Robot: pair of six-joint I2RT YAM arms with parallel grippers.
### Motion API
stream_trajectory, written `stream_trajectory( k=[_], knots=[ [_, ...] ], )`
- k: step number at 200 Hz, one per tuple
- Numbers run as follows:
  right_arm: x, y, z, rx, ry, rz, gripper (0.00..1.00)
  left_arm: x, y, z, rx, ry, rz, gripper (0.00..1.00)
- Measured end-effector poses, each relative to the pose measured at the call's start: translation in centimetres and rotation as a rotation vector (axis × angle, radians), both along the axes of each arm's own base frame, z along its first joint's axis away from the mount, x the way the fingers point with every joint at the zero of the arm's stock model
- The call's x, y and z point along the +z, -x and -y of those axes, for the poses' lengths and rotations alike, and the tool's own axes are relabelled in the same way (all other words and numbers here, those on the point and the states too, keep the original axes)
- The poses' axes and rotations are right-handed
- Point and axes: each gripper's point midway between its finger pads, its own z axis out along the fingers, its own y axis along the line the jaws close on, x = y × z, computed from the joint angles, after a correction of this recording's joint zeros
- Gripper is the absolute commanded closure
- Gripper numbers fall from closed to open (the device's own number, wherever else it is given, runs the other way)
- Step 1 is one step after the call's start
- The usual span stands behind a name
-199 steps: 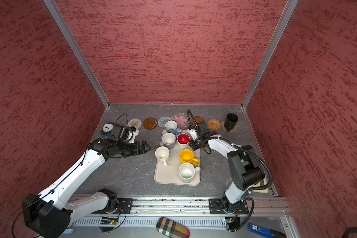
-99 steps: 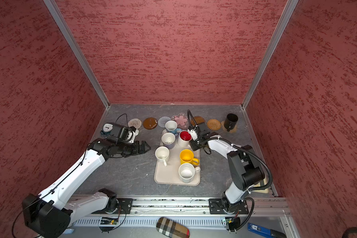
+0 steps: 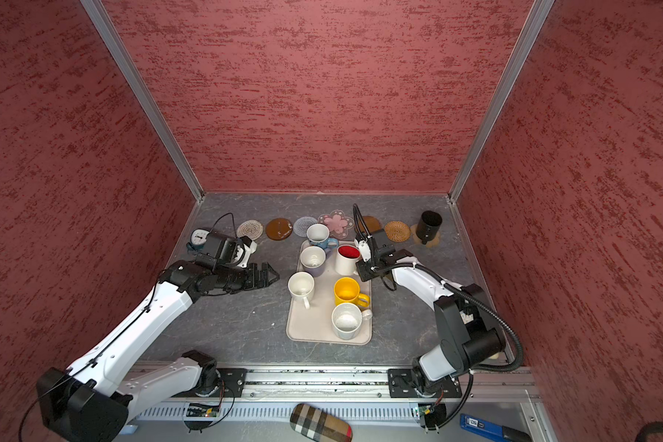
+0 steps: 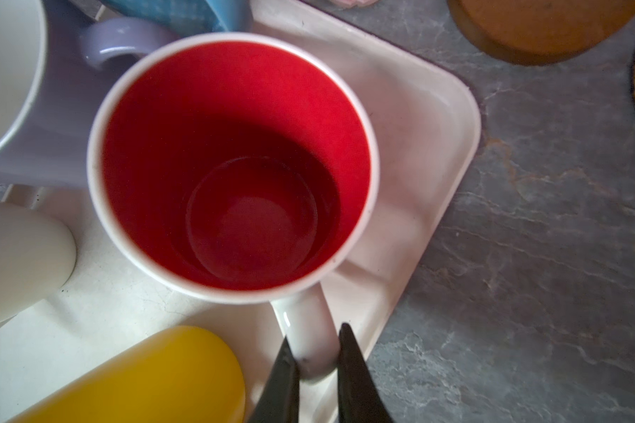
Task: Place cups on coasters
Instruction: Pick up the cup from the tray.
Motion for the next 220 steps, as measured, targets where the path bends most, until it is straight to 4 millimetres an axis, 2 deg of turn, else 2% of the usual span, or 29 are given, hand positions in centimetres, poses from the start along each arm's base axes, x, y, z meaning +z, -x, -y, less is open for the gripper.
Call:
stream_trajectory(
  k=[73,79,165,220],
  knots=[
    [-0.3,0.6,-1.2,0.021,0.044,0.060,0.97,0.0,0.0,0.0,0.000,0.002,0.007,0.01],
    [-0.3,0.5,-1.1,0.014,0.053,0.068,1.00,0.0,0.0,0.0,0.000,0.002,0.006,0.01],
    [0.0,-1.7,0.6,-0.114,0.118,0.188,1.00,-0.4,0.1,-0.1,0.001,-0.001,0.000,0.01],
    [-0.4,-1.7,1.4,-0.162,0.124,0.221,1.00,-0.4,0.0,-0.2,0.006,-0.001,-0.001,0.01]
  ],
)
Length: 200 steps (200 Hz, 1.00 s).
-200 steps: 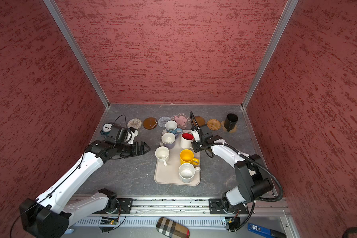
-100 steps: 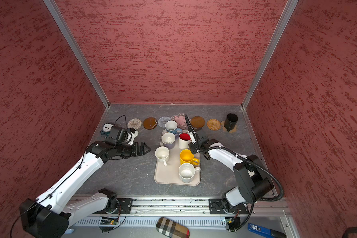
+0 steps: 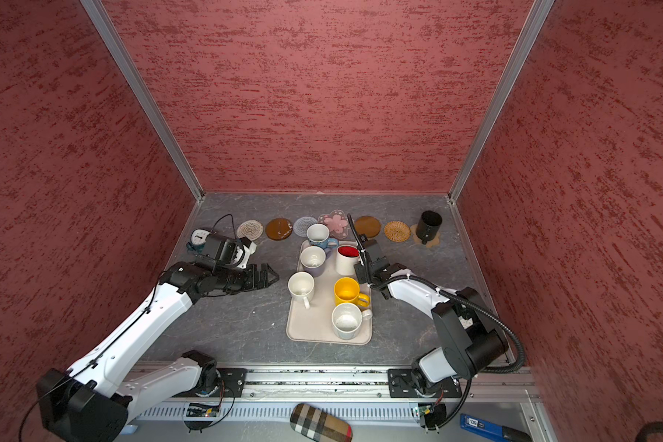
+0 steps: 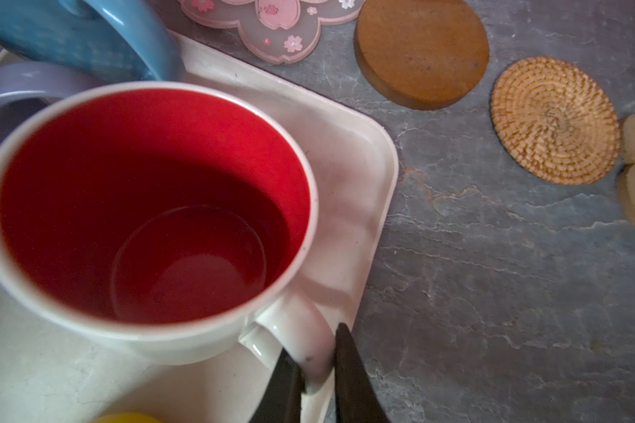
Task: Place cups on coasters
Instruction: Pick up the cup from the tray.
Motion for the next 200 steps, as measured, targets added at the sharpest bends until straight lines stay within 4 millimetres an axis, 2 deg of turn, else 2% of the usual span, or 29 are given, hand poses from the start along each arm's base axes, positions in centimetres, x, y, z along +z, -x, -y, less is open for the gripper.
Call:
stream_trajectory(
  k=[58,91,131,167,200],
  knots=[
    [0.8,2.2,0.6,0.018,-0.032,0.036,1.00,-0.2,0.0,0.0,0.001,-0.001,-0.002,0.01],
    [0.7,2.3,-0.5,0.046,-0.036,0.043,1.00,-0.2,0.0,0.0,0.001,-0.001,-0.002,0.01],
    [0.6,2.0,-1.5,0.056,-0.048,0.060,1.00,-0.4,0.0,-0.1,0.004,-0.005,-0.006,0.01],
    [0.5,1.5,-1.1,0.018,-0.034,0.080,1.00,-0.5,0.0,-0.2,0.007,-0.006,-0.006,0.01],
    [1.7,0.4,-0.8,-0.024,-0.039,0.146,1.00,-0.5,0.0,-0.2,0.008,-0.007,-0.005,0.01]
  ],
)
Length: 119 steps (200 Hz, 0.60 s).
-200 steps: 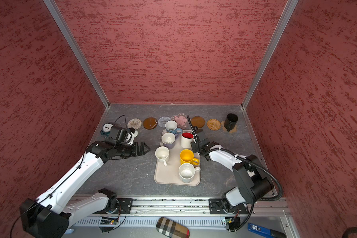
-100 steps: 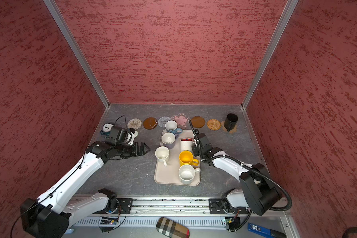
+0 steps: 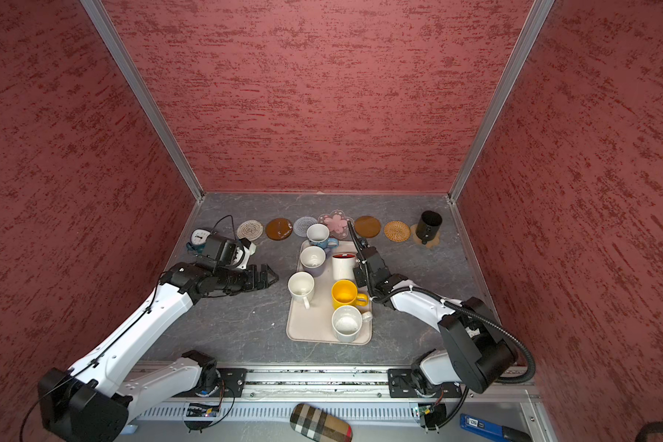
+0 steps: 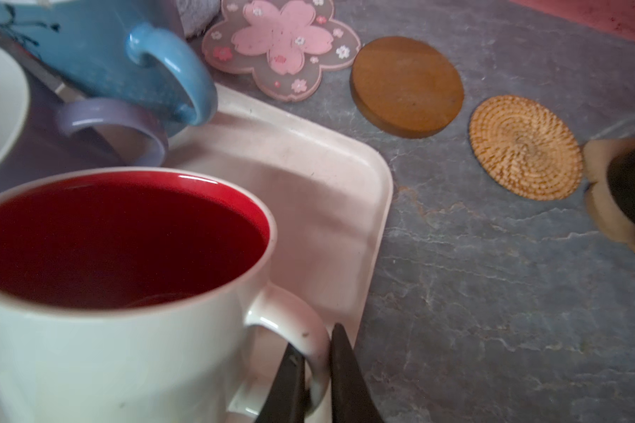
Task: Place cups on coasters
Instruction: Pick up the cup from the tray.
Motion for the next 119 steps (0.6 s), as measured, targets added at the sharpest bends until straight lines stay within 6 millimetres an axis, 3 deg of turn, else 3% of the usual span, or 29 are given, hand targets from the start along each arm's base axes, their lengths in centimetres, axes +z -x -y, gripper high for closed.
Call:
stream_trajectory(
  k=[67,119],
  knots=[
    [3.0,-2.0,0.6,-0.065,-0.007,0.146,1.00,0.0,-0.2,-0.2,0.009,-0.004,0.001,0.01],
    [4.6,-3.3,3.5,-0.234,0.076,0.245,1.00,0.4,-0.7,-0.4,0.021,-0.015,0.025,0.01]
  ],
)
